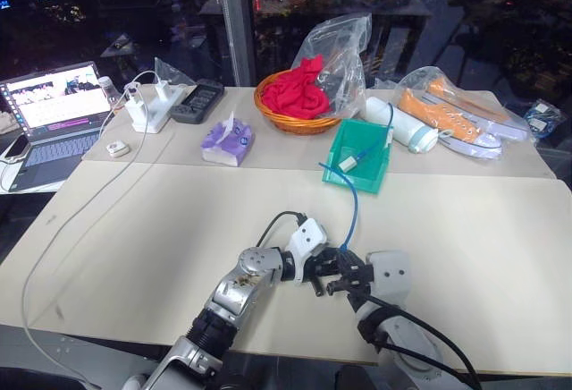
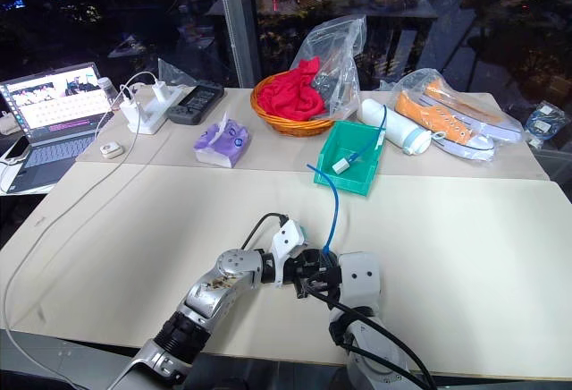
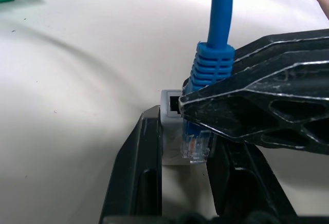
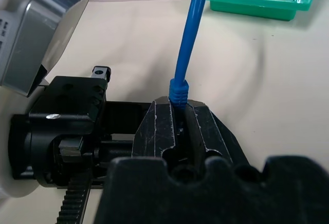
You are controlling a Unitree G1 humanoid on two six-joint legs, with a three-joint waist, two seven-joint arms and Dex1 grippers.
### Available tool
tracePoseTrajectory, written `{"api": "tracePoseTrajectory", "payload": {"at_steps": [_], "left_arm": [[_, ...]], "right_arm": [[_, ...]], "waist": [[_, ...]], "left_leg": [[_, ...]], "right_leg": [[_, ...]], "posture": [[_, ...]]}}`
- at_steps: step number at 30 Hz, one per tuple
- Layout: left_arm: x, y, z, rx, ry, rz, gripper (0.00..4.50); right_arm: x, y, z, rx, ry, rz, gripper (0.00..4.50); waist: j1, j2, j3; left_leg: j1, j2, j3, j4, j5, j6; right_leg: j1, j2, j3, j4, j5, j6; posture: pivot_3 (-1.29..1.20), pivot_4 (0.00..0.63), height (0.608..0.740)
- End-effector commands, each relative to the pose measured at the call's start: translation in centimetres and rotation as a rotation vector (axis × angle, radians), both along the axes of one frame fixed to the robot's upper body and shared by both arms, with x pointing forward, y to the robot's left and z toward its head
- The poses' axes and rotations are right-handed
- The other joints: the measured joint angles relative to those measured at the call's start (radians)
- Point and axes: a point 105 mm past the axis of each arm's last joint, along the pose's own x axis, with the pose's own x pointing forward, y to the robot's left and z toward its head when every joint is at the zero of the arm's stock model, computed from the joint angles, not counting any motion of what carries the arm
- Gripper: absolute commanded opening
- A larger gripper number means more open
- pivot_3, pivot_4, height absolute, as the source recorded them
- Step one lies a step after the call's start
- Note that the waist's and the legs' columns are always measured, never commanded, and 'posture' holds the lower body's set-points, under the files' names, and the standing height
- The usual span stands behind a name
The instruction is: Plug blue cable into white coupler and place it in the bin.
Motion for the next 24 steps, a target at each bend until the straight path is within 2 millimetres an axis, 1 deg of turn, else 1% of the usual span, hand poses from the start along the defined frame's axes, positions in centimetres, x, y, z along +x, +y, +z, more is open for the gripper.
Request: {"api": "tracePoseTrajectory", "payload": {"at_steps": [1, 5, 9, 12, 15, 24], "left_arm": [[-0.1, -0.2, 0.6, -0.007, -0.018, -0.011, 0.67], [-0.1, -0.1, 0.6, -0.006, -0.015, -0.012, 0.67], [-0.1, -0.1, 0.6, -0.003, -0.015, -0.02, 0.67], [-0.2, -0.3, 0.8, -0.007, -0.014, -0.029, 0.67], [-0.2, -0.5, 0.9, -0.017, -0.004, -0.03, 0.67], [-0.4, -0.8, 1.1, -0.021, 0.001, -0.046, 0.67]], "right_arm": [[0.4, -0.5, 0.4, 0.015, -0.035, -0.036, 0.0], [0.4, -0.5, 2.4, 0.054, -0.148, -0.047, 0.0], [0.0, -0.5, 2.6, 0.039, -0.178, -0.045, 0.0], [-0.4, -0.2, 3.4, -0.005, -0.236, -0.04, 0.0], [-0.6, 0.2, 3.1, -0.036, -0.247, -0.037, 0.0], [0.0, 0.1, 2.5, -0.065, -0.263, -0.073, 0.0]], "waist": [[-0.001, 0.0, 0.0], [0.0, 0.0, 0.0], [0.0, 0.0, 0.0], [-0.002, 0.0, 0.0], [-0.002, 0.0, 0.0], [0.0, 0.0, 0.0]], "left_leg": [[0.0, 0.0, 0.0, 0.0, 0.0, 0.0], [0.0, 0.0, 0.0, 0.0, 0.0, 0.0], [0.0, 0.0, 0.0, 0.0, 0.0, 0.0], [0.0, 0.0, 0.0, 0.0, 0.0, 0.0], [0.0, 0.0, 0.0, 0.0, 0.0, 0.0], [0.0, 0.0, 0.0, 0.0, 0.0, 0.0]], "right_leg": [[0.0, 0.0, 0.0, 0.0, 0.0, 0.0], [0.0, 0.0, 0.0, 0.0, 0.0, 0.0], [0.0, 0.0, 0.0, 0.0, 0.0, 0.0], [0.0, 0.0, 0.0, 0.0, 0.0, 0.0], [0.0, 0.0, 0.0, 0.0, 0.0, 0.0], [0.0, 0.0, 0.0, 0.0, 0.0, 0.0]], "posture": [[0.0, 0.15, 0.74], [0.0, 0.15, 0.74], [0.0, 0.15, 0.74], [0.0, 0.15, 0.74], [0.0, 0.15, 0.74], [0.0, 0.15, 0.74]]}}
